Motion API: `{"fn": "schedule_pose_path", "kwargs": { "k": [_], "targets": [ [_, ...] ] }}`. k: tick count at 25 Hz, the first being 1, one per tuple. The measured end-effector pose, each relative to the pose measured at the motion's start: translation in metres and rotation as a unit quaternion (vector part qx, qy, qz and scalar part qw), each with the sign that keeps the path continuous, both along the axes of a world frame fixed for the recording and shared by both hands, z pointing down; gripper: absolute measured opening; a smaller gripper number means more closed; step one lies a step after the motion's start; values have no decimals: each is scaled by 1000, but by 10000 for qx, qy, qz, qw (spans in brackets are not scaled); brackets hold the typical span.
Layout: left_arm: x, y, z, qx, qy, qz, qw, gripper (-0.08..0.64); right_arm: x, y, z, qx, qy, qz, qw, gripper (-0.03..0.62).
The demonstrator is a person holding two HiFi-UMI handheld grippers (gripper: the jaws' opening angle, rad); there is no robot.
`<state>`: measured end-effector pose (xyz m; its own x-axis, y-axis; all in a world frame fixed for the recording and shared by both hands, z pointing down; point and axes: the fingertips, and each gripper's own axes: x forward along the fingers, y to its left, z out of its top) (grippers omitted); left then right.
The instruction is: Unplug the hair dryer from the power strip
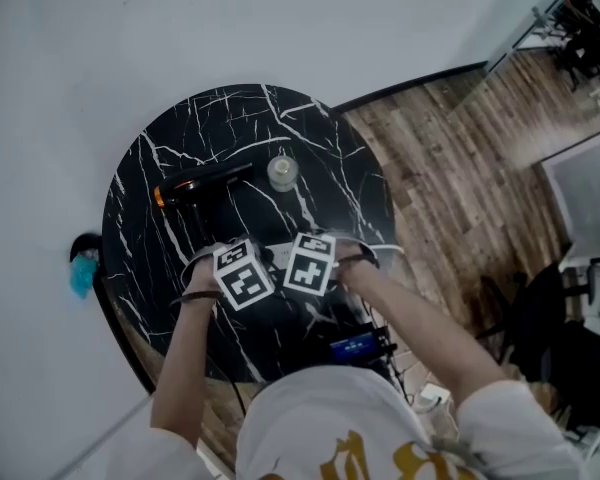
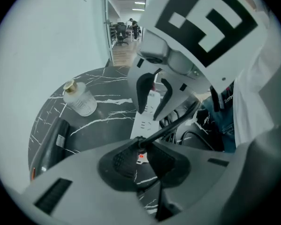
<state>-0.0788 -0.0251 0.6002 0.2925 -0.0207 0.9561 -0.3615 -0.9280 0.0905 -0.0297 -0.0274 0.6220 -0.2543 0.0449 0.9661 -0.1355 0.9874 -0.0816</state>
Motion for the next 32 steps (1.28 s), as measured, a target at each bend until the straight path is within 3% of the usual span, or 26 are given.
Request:
{"fn": "schedule_pose_path", "kwargs": {
  "k": [2, 5, 10, 14, 18, 23, 27, 32],
  "targets": [
    [0, 1, 2, -29, 17, -24, 10000, 51, 0, 1, 0, 13, 4, -19, 10000, 120],
    [1, -5, 1, -261, 348, -253, 9987, 51, 0, 2, 0, 9, -13, -1, 10000, 120],
    [-1, 1, 1, -34, 39, -52, 10000, 51, -1, 1, 0, -11, -22, 29, 10000, 120],
    [0, -5, 1, -280, 425, -245, 9984, 51, -1, 3, 0, 20, -48, 35, 10000, 118],
    [-1, 3, -1, -178, 170, -66, 9997, 51, 0, 2, 0, 8, -11, 10, 10000, 118],
    [-2, -9, -1, -226, 435, -302, 9983, 51, 0, 3, 1, 17, -45, 21, 10000, 118],
    [-2, 3, -4, -265, 204, -122, 9994, 51, -1, 3, 1, 28, -41, -11, 10000, 118],
    [-2, -3, -8, -245, 437, -163, 9986, 46, -1, 4, 0, 25, -58, -3, 10000, 118]
  ]
}}
